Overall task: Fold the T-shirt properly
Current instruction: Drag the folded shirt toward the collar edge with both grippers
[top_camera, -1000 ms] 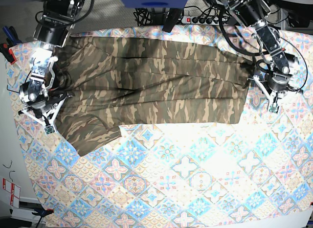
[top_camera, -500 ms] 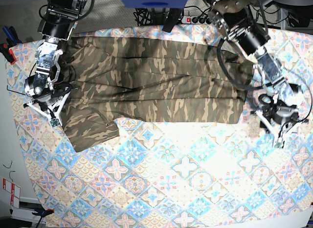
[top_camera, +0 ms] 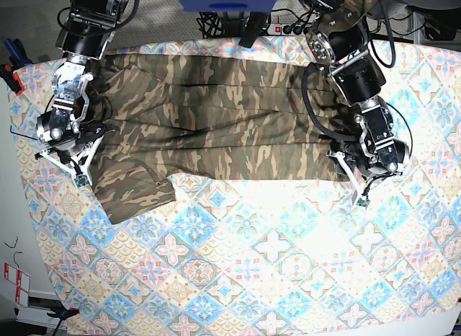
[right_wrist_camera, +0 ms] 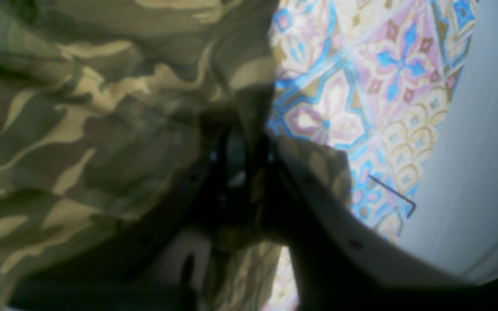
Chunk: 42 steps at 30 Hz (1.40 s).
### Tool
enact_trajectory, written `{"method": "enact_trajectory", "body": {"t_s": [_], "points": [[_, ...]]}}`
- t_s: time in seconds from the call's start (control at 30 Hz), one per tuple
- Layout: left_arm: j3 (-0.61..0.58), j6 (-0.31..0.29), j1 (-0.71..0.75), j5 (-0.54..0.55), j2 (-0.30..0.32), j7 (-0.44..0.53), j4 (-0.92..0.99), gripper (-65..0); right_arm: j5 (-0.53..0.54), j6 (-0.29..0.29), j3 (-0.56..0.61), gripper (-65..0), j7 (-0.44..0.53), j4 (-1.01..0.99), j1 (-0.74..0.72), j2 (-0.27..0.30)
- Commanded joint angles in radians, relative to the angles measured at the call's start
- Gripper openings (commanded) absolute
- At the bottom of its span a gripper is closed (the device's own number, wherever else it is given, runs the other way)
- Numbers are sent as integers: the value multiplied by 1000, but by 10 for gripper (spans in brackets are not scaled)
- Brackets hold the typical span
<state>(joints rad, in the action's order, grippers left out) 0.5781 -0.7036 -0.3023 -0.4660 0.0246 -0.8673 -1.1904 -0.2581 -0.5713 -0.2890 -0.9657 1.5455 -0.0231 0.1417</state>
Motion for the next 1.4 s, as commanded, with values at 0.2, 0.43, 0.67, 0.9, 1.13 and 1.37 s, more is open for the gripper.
{"method": "enact_trajectory", "body": {"t_s": [0.2, 0.43, 0.67, 0.9, 1.13, 1.37], "points": [[-2, 5, -31, 10, 5, 20, 10, -312, 0, 6, -3, -608, 11, 20, -16, 14], [-2, 5, -30, 8, 10, 76, 163, -343, 0, 6, -3, -608, 9, 22, -16, 14], [-4, 5, -28, 2, 16, 72, 185, -506, 0, 6, -5, -608, 9, 39, -16, 14], [-7, 5, -27, 10, 18, 79, 117, -615, 0, 6, -3, -608, 8, 62, -16, 14], [-7, 5, 28, 10, -12, 73, -162, -615, 0, 6, -3, -608, 8, 62, -16, 14], [-7, 5, 127, 10, -18, 76, -320, -614, 0, 6, -3, -608, 8, 62, -15, 14]]}}
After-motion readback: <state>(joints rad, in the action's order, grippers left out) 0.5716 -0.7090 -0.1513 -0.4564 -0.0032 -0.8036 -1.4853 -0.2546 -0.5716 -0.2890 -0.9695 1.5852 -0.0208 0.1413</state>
